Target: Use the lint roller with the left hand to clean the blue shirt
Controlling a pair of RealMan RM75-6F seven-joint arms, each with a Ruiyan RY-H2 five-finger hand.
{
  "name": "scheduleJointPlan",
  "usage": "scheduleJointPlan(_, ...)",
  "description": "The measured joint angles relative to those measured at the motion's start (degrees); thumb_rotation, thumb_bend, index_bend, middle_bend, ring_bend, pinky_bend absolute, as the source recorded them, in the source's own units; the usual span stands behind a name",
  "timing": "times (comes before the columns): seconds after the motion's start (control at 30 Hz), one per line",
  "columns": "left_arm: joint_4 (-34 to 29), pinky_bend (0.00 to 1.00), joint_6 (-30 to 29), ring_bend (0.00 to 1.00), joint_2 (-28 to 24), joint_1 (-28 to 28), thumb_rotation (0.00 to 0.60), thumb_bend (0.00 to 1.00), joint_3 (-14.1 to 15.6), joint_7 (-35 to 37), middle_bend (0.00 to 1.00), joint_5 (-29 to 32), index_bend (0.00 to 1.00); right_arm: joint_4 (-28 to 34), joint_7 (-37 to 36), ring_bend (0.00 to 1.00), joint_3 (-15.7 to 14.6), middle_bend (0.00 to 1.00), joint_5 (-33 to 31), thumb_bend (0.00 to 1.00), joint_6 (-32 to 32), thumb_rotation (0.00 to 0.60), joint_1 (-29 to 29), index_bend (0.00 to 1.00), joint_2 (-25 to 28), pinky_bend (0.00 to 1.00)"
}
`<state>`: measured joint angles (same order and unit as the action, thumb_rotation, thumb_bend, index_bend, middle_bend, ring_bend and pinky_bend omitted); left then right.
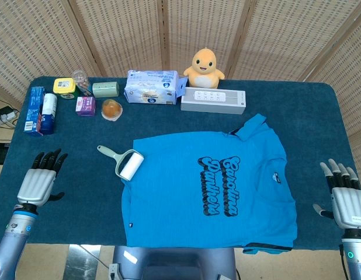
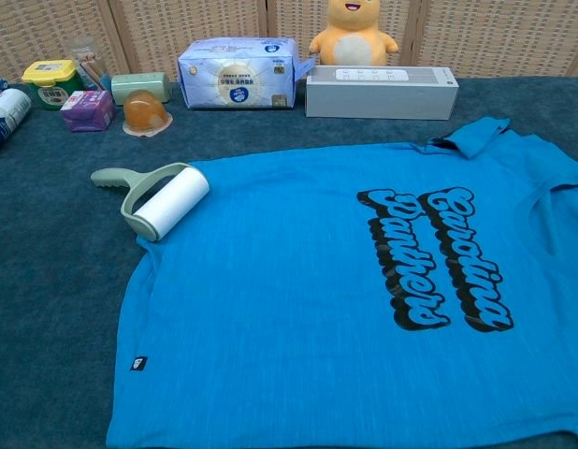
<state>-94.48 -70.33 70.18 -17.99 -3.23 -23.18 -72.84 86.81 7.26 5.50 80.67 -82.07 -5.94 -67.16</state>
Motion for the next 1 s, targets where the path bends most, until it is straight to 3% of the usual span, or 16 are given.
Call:
scheduleJointPlan(0.2, 0.59, 0.00, 0.69, 0.00, -0.30, -0.75, 0.600, 0.01, -0.16, 1.60, 0.00, -1.18, 0.00, -0.06, -0.17, 0.00, 0.07, 0.00, -0.23, 0.00, 0.12, 0.600, 0.00, 0.02, 0.02, 0.00)
scheduleJointPlan(0.4, 7.05, 0.00, 5.66, 0.00, -1.11, -4.83, 0.600, 0.01, -0.06, 14.31, 0.00, -7.50, 0.00, 0.16, -0.61, 0.00, 0.31, 0.00, -0.19, 0.00, -0.34, 0.600, 0.11, 0.02, 0.38, 0.00)
scheduleJointPlan(0.6, 20.50, 0.00, 9.34, 0.00, -0.20, -10.64, 0.600, 0.04, 2.12, 34.46, 0.00, -18.09, 0.00, 0.30, -0.62, 0.00, 0.56, 0.00, -0.53, 0.00, -0.56, 0.600, 0.24, 0.01, 0.62, 0.00)
scheduleJointPlan(0.73, 33.18, 0.02, 9.70, 0.00, 2.79, -15.06, 0.600, 0.06, 4.51, 45.54, 0.00, -25.47, 0.00, 0.16, -0.51, 0.00, 0.63, 0.00, -0.74, 0.00, -0.46, 0.600, 0.23, 0.01, 0.55, 0.00)
scheduleJointPlan(1.0, 52.48, 0.04, 7.98, 0.00, 11.52, -21.55, 0.600, 0.07, 9.37, 58.18, 0.00, -33.81, 0.00, -0.57, -0.56, 0.00, 1.03, 0.00, -1.82, 0.00, 0.03, 0.600, 0.14, 0.01, 0.43, 0.00)
